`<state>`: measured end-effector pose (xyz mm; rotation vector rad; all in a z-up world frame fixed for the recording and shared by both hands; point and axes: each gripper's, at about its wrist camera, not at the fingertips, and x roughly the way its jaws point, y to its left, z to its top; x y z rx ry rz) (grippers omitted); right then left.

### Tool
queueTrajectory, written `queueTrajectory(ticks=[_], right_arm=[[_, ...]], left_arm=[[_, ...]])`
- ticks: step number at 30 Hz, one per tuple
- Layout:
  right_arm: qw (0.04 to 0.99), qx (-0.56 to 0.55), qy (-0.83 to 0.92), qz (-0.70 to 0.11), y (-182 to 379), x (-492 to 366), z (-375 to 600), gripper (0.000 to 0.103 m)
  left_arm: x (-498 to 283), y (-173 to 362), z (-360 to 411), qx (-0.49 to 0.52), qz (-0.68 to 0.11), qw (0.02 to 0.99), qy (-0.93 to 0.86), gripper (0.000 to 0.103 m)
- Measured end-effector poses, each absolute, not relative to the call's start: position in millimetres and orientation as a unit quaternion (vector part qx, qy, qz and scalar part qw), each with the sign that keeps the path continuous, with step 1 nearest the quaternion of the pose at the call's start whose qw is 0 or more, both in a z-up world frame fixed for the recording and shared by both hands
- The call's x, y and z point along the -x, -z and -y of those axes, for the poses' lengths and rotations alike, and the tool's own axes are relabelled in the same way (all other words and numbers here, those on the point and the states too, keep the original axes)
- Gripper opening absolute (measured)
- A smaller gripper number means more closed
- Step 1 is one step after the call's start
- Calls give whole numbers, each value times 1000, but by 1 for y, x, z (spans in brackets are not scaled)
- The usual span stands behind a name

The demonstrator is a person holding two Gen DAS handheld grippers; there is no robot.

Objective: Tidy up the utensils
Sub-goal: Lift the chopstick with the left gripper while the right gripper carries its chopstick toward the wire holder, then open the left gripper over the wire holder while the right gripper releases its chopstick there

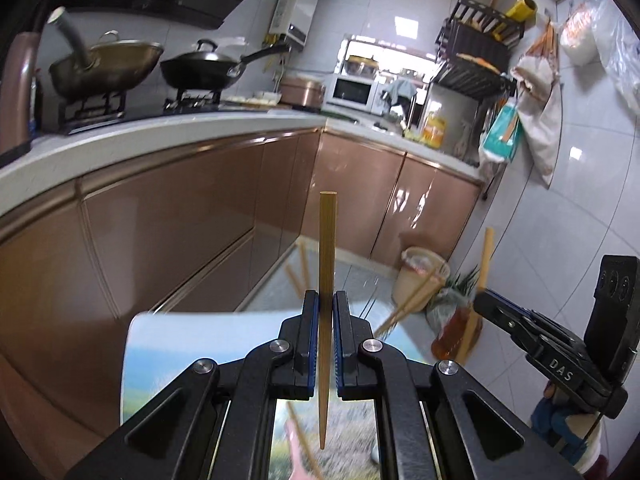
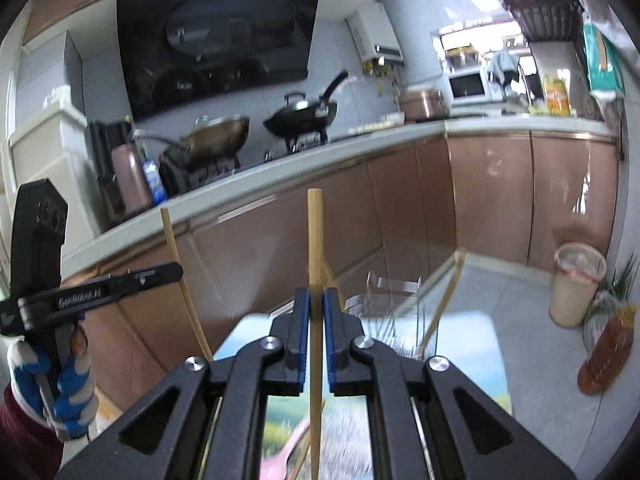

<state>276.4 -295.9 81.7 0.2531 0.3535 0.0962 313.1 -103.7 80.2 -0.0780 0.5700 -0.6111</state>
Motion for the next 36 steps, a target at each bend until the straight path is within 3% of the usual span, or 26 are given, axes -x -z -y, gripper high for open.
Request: queueTrajectory(ticks=[7, 12, 28, 36], right_arm=[[988, -101, -10, -115, -112, -320, 313, 6], [991, -89, 22, -99, -105, -351, 327, 6], [989, -51, 80, -113, -11, -411, 328, 7], [990, -25, 84, -108, -9, -400, 319, 7]], left_arm=[[-354, -103, 145, 53, -243, 920, 303, 7], [-381, -103, 171, 62, -229, 924, 299, 7], [-445, -7, 226, 56, -245, 936, 248, 7], [-442, 15, 228, 46, -256, 935, 242, 7]])
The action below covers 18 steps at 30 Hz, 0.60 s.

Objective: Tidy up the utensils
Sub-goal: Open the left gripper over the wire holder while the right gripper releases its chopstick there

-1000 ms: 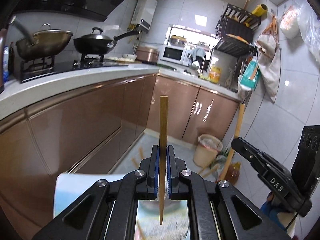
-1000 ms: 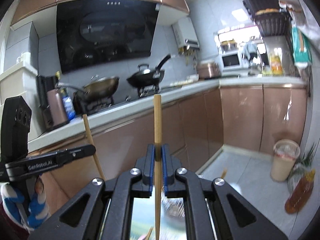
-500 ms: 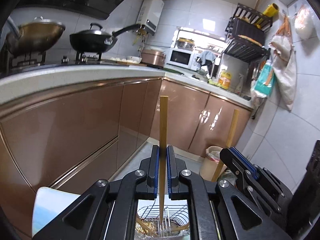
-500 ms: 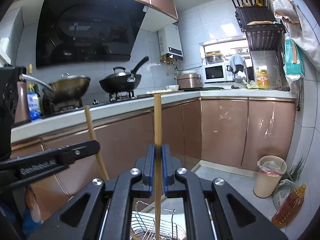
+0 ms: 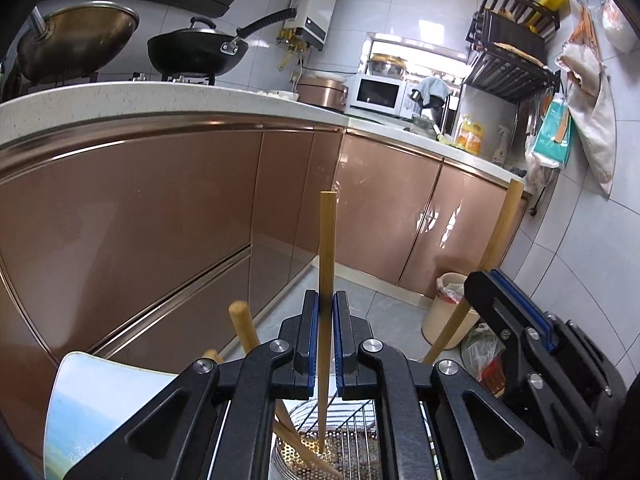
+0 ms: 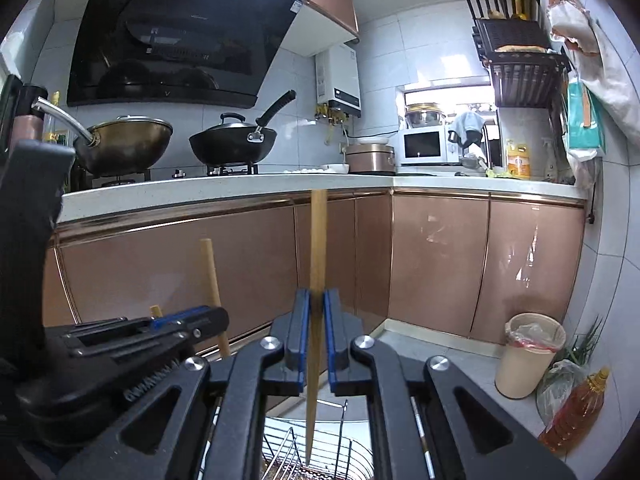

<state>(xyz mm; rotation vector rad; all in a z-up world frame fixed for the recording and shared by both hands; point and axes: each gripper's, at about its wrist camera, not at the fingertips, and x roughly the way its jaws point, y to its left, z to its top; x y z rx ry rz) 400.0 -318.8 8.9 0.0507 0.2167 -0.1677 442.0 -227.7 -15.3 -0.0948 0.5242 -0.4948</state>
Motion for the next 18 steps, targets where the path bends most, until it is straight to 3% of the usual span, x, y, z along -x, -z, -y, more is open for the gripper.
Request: queueTrajectory(ticks=[13, 18], right_arm=[[989, -29, 78, -120, -18, -390, 323, 8], [989, -28, 81, -118, -30, -380, 323, 8]], left_arm=[[-432, 12, 221, 36, -260, 937, 231, 7], [-427, 5, 220, 30, -256, 940, 222, 37]])
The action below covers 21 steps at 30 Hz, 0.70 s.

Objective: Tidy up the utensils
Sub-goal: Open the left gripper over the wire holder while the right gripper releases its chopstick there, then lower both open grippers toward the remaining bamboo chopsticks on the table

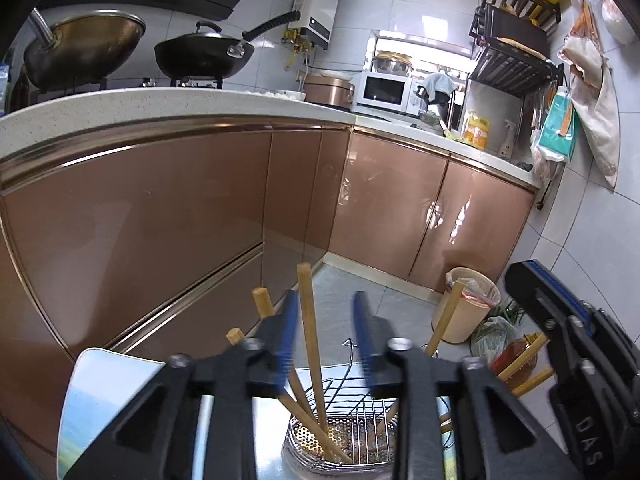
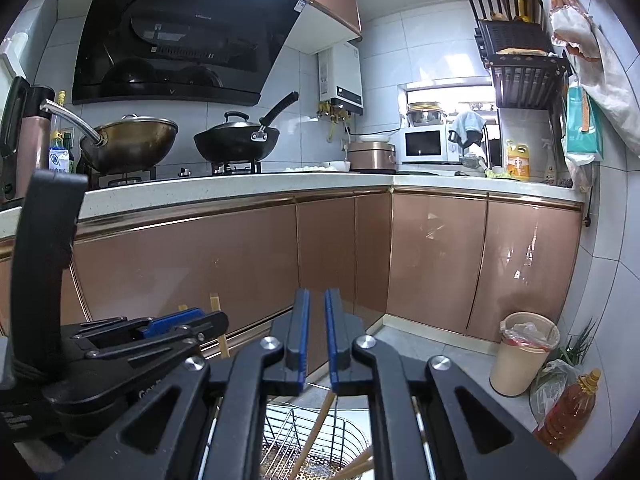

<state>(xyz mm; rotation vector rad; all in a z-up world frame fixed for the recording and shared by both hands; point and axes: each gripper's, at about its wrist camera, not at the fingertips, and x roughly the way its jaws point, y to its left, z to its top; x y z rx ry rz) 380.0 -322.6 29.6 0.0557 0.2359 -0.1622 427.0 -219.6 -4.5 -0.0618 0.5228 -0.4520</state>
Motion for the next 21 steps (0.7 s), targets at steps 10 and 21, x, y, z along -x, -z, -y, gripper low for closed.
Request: queueTrajectory(ticks=[10, 21], right_arm=[[988, -35, 88, -118, -54, -323, 323, 13], [977, -72, 85, -181, -45, -242, 319, 15]], left_arm=[[-378, -36, 185, 25, -228, 948, 219, 48], [-311, -33, 117, -2, -274, 943, 189, 50]])
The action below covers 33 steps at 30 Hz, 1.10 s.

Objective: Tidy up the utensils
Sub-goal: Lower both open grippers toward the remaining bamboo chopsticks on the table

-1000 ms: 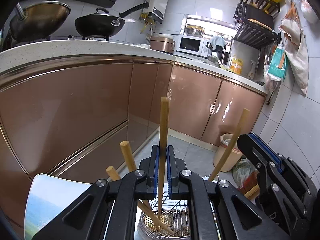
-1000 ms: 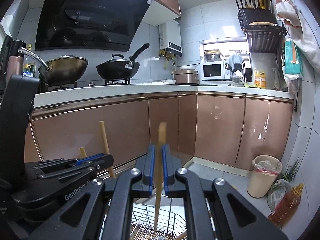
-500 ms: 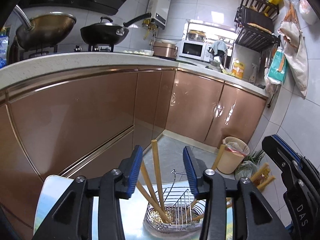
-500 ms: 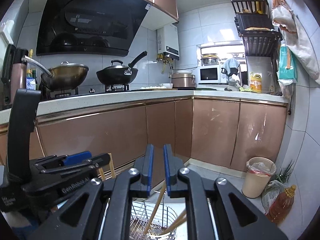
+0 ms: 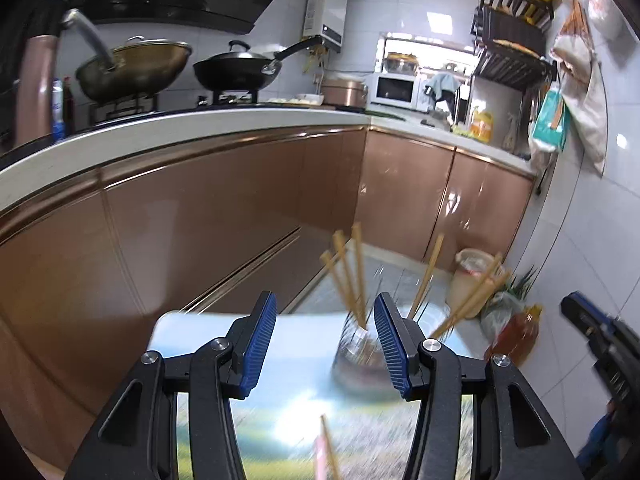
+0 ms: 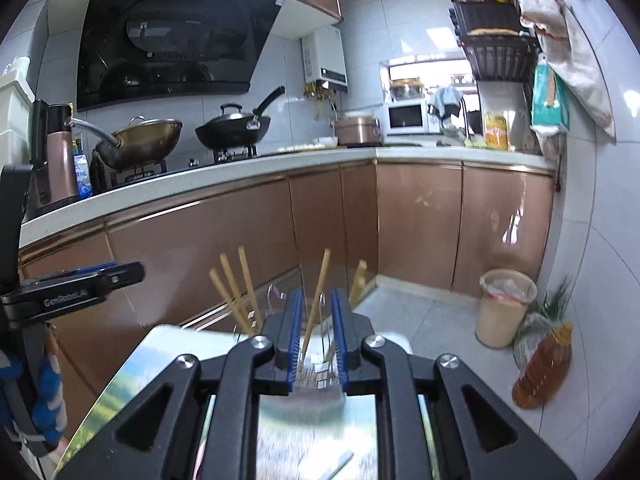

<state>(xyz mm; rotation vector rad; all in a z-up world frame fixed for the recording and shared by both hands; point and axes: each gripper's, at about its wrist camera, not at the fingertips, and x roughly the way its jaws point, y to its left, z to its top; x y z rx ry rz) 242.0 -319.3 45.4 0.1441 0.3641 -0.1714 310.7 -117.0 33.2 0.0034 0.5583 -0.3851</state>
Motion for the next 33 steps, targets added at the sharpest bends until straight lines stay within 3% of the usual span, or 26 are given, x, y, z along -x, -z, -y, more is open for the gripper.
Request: queueTrajectory(ticks=[12, 20, 33], right_arm=[[970, -76, 54, -223, -38, -186, 283, 15], [965, -87, 54, -243, -19, -149, 270, 23], [956, -97, 73, -266, 7, -108, 263, 24]], left_arm=[[-253, -26, 41, -9, -304, 940, 153, 50], [-219, -10, 28, -11, -306, 940, 148, 51], [-161, -1, 28, -26, -253, 961, 111, 65]])
